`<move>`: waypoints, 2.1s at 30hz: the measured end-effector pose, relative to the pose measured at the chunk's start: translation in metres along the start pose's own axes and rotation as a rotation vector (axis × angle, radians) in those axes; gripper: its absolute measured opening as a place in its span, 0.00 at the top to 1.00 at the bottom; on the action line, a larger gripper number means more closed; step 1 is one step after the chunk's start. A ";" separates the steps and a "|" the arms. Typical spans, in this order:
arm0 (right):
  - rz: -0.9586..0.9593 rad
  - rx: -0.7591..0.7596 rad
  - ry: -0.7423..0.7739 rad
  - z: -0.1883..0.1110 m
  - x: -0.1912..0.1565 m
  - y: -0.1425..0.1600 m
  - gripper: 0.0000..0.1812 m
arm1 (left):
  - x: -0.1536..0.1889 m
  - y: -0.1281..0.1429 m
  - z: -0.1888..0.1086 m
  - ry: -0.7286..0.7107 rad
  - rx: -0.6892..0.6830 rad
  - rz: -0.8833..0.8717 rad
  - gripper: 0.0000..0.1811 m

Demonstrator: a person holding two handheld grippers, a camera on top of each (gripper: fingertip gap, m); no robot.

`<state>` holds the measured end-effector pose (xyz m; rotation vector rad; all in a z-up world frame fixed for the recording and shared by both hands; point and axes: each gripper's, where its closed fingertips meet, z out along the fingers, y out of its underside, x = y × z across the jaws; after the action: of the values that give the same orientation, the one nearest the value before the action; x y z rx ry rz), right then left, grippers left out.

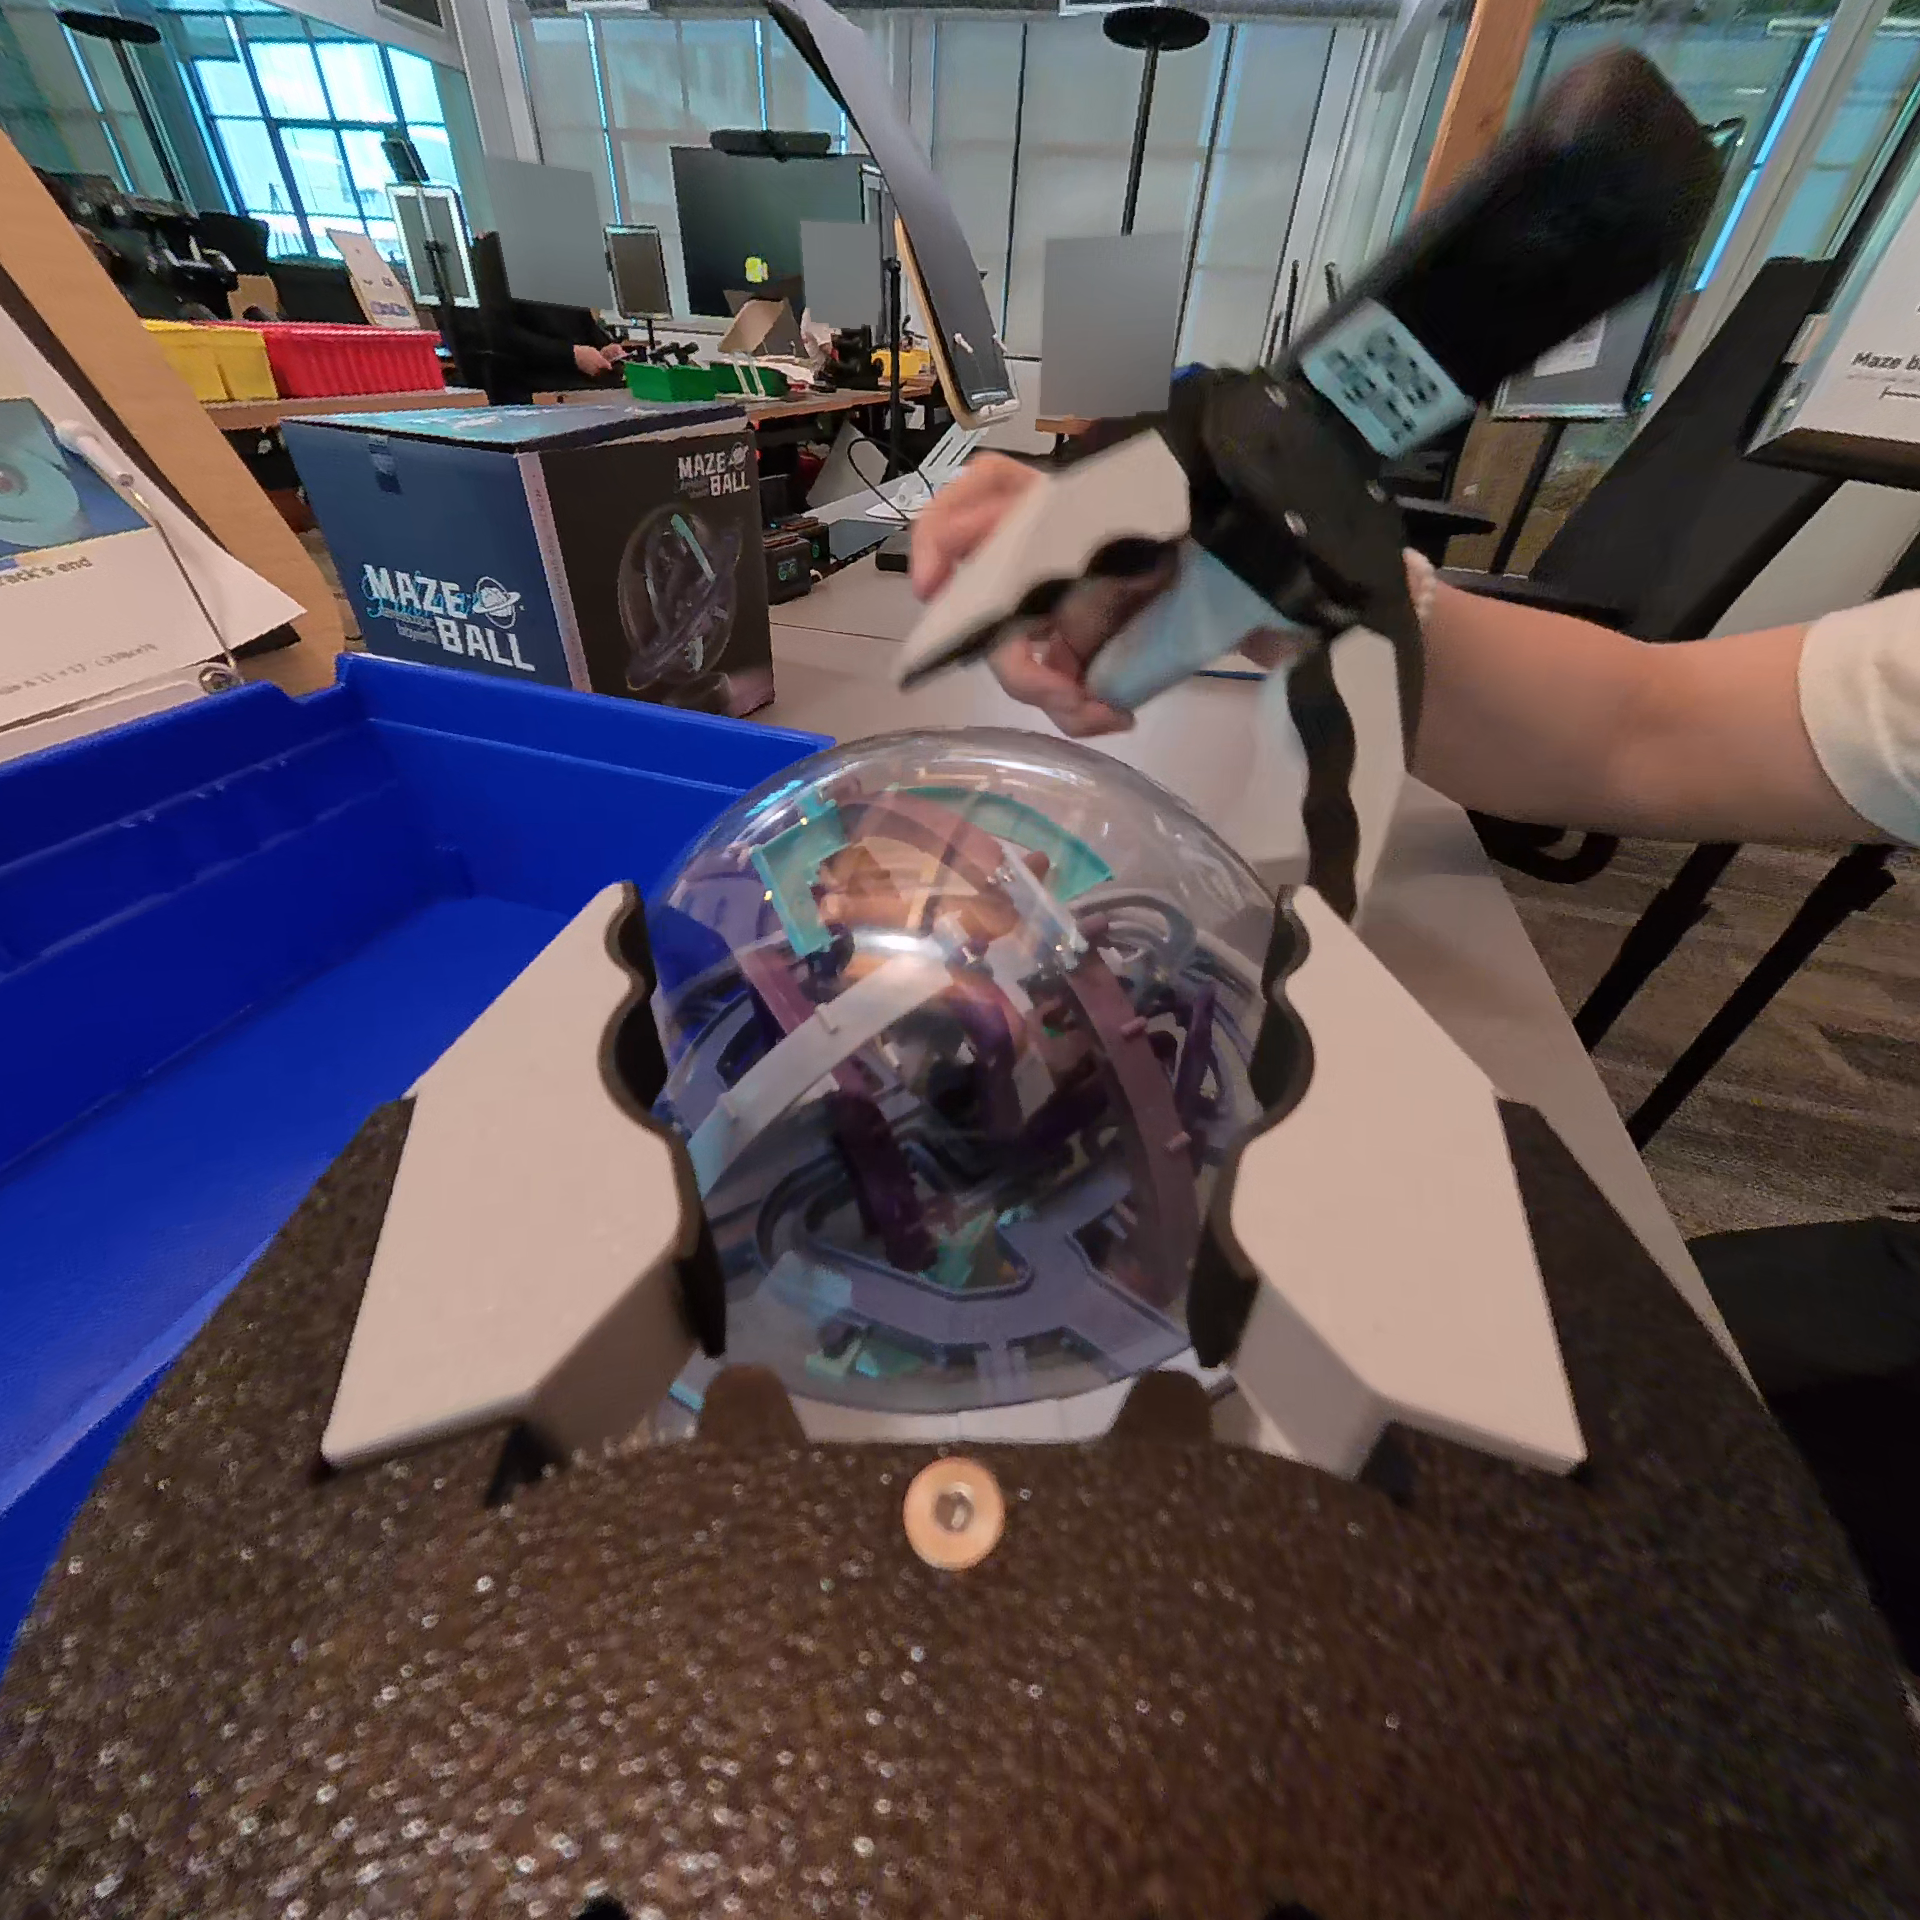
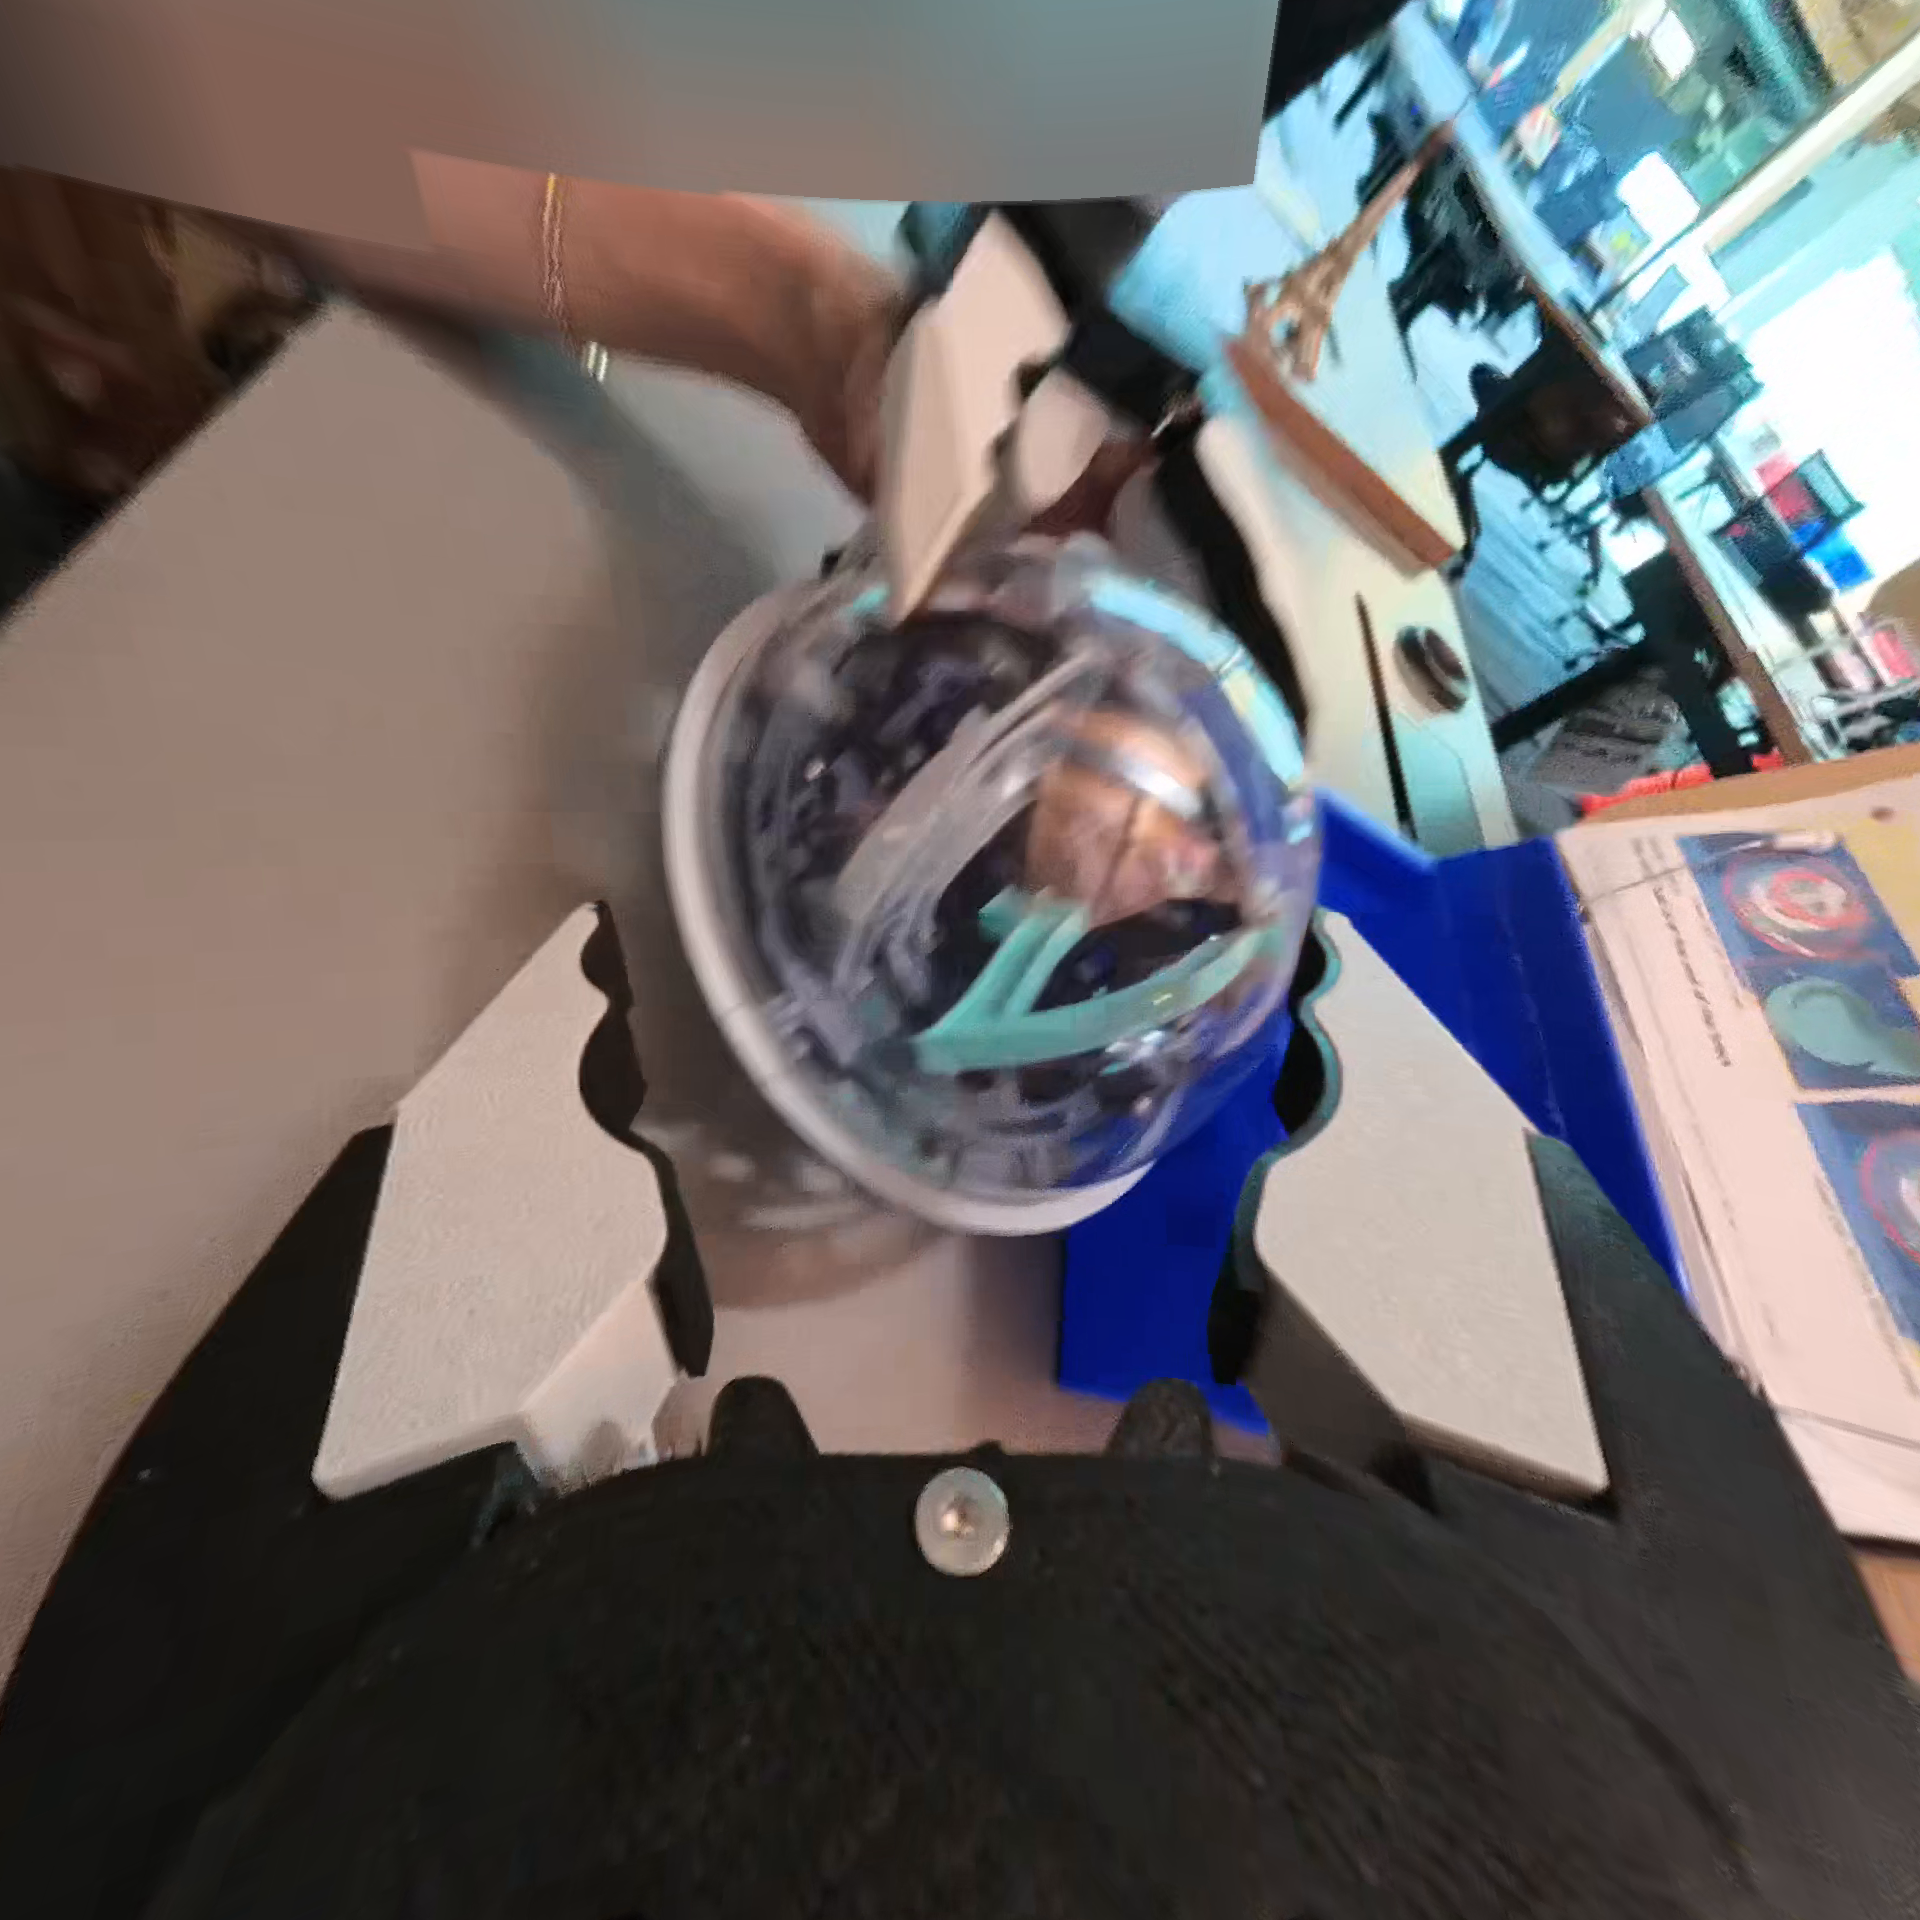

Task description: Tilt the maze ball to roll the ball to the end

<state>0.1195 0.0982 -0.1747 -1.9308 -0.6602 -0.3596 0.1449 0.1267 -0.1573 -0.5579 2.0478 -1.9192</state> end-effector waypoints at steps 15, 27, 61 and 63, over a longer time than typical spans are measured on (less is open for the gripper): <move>0.178 0.070 -0.192 0.037 0.013 -0.002 0.22 | -0.023 -0.002 -0.002 -0.163 -0.017 -0.026 0.17; 0.256 0.138 -0.054 0.030 0.010 0.002 0.23 | 0.000 0.007 -0.028 -0.267 -0.003 -0.083 0.18; 0.367 0.259 0.132 0.015 0.012 0.012 0.23 | 0.011 0.056 -0.023 -0.209 -0.211 -0.118 0.34; 0.365 0.264 0.141 0.013 0.012 0.011 0.23 | 0.012 0.057 -0.021 -0.188 -0.219 -0.126 0.34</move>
<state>0.1349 0.1097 -0.1827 -1.7104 -0.2397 -0.1667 0.1200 0.1420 -0.2114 -0.9023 2.1568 -1.6426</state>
